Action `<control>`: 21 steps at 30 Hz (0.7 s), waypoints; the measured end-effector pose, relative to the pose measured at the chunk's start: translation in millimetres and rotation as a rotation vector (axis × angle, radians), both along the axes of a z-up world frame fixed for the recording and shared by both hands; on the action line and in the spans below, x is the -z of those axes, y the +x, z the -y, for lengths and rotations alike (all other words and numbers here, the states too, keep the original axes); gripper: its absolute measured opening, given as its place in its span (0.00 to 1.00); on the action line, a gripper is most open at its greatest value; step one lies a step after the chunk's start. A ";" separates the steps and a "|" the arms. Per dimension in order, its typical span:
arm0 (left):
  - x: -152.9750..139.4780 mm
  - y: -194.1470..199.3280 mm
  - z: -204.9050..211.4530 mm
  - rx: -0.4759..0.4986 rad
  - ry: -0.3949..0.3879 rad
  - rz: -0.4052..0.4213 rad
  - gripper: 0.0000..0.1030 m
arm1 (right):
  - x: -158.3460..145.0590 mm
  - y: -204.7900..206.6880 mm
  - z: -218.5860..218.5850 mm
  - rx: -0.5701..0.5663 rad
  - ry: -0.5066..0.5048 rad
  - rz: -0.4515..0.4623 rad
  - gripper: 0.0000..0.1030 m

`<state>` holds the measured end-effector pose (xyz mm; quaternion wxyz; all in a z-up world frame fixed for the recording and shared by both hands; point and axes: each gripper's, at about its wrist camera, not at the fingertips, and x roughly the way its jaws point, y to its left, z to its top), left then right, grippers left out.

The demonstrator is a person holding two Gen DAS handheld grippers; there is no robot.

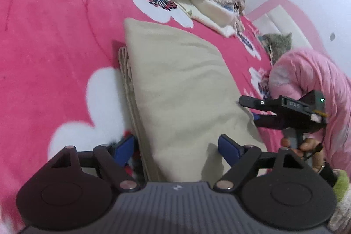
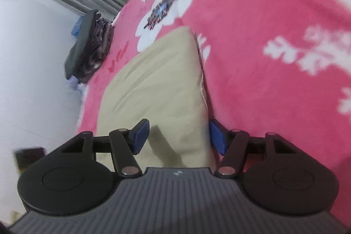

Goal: Fold clothes
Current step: 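Grasp the folded beige trousers at one end with both grippers, then lift the folded trousers with both grippers and carry them onto the dark clothes stack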

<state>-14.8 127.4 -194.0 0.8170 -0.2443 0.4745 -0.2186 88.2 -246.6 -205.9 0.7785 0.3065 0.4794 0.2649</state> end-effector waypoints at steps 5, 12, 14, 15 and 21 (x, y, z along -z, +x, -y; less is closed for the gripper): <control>15.2 38.8 2.3 0.021 -0.059 -0.024 0.77 | 10.0 47.8 -7.9 -0.041 0.117 -0.048 0.63; 26.9 41.5 -0.1 0.037 -0.150 -0.017 0.77 | 21.2 61.4 -5.6 -0.139 0.262 -0.061 0.64; 27.4 37.2 -2.8 0.046 -0.167 -0.030 0.75 | 20.7 46.7 -4.5 -0.213 0.289 -0.077 0.64; 27.7 35.6 -3.3 0.049 -0.172 -0.035 0.75 | 20.5 40.8 -4.5 -0.232 0.293 -0.077 0.64; 10.2 37.4 15.3 0.008 -0.059 -0.009 0.57 | 4.8 35.1 -24.5 -0.240 0.181 -0.045 0.43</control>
